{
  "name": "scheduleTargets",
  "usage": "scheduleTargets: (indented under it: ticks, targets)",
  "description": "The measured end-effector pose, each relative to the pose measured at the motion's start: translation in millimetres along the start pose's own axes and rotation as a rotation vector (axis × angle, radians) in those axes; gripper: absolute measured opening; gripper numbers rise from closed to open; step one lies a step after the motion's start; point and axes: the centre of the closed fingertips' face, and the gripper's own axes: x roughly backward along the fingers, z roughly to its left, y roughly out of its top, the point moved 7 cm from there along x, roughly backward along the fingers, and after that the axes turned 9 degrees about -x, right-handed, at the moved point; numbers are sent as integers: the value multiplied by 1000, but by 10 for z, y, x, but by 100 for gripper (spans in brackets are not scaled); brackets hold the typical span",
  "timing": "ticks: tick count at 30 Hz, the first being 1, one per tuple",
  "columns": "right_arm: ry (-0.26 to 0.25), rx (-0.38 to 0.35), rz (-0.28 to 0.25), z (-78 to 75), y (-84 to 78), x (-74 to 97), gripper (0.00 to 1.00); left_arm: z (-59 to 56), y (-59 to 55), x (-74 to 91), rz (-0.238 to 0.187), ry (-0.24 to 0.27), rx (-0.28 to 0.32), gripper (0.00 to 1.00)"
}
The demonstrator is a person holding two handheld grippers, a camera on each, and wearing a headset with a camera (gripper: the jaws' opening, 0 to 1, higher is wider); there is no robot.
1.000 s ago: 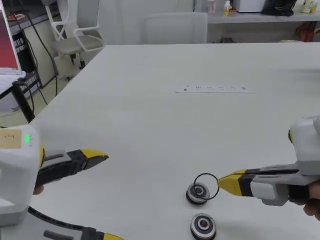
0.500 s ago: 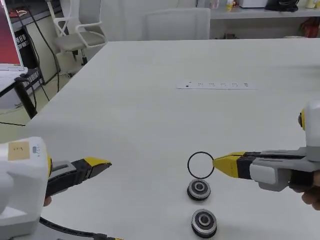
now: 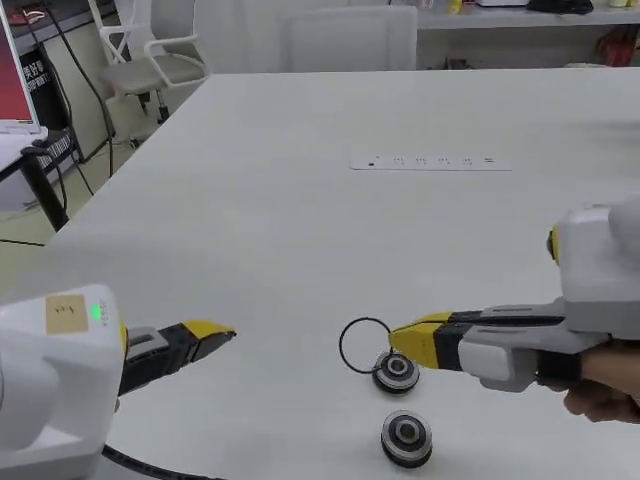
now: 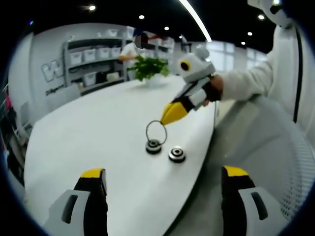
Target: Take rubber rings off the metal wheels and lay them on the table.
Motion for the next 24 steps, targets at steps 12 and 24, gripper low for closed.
scheduleTargets:
  ticks: [12,24]
  targets:
    - [-16,99,129,11,-275,-323,0,5,7,0,-9,8,6,100]
    - [-64,203,162,-108,-337,-530,0,31,28,-1,-31,19,18,100]
